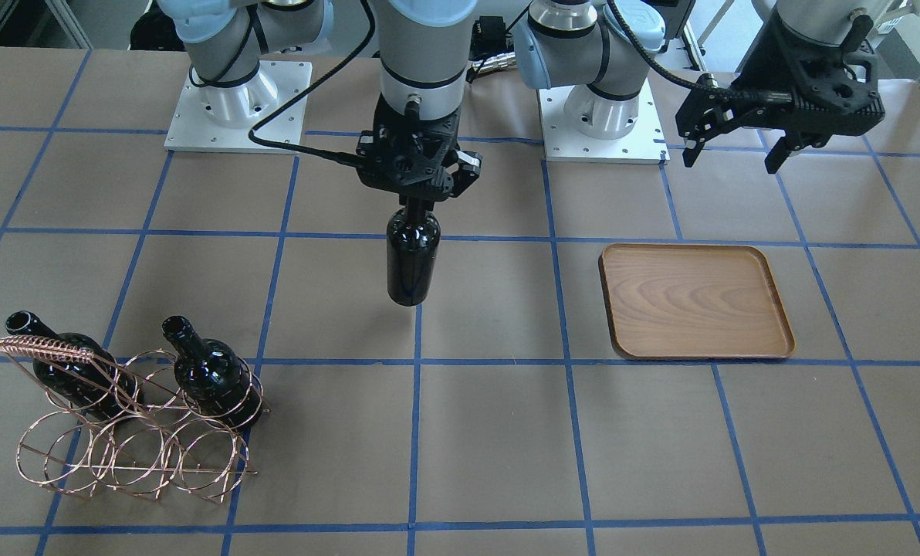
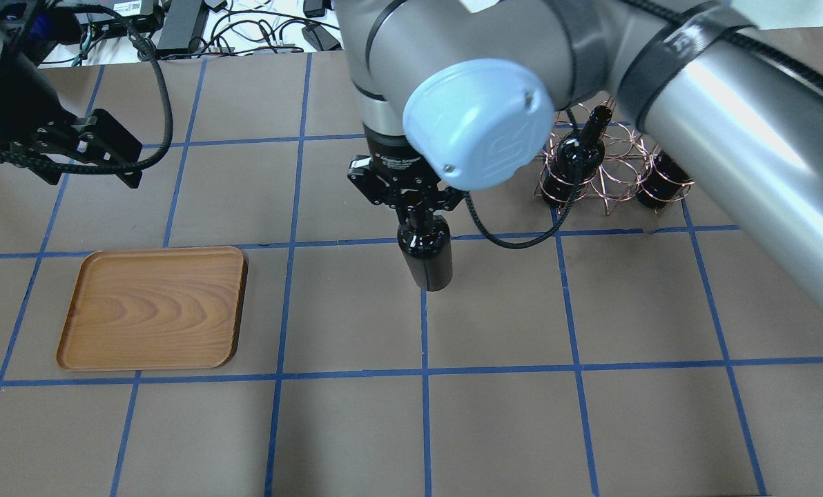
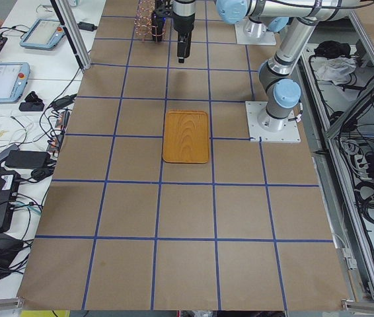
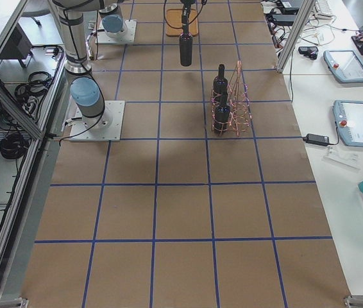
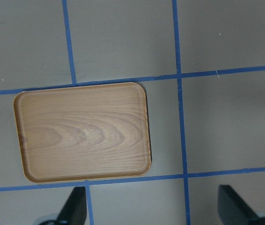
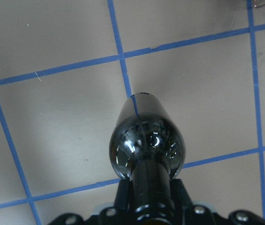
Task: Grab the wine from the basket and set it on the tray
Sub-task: 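Carry the bottle toward the table center and stand it upright, release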
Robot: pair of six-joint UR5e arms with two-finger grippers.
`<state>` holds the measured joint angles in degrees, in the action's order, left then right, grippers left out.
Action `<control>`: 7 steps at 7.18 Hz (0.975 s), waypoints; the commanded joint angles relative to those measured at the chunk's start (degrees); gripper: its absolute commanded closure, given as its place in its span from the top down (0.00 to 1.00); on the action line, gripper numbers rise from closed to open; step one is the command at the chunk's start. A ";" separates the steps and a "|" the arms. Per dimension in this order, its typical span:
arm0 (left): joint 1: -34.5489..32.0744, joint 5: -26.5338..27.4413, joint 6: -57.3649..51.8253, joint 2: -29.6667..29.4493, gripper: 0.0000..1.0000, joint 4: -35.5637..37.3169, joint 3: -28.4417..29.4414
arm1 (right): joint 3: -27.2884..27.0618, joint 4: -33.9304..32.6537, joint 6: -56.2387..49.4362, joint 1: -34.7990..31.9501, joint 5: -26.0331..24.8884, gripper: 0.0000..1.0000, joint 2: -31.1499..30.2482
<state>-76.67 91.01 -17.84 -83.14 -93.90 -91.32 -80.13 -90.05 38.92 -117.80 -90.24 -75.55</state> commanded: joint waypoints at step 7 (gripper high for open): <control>3.37 -1.09 -4.22 -0.35 1.00 -3.48 0.18 | -4.07 -6.27 1.34 -3.31 1.56 1.00 1.46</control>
<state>-73.25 90.09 -21.99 -83.42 -97.35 -91.10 -84.21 -95.84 40.26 -120.70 -88.11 -73.90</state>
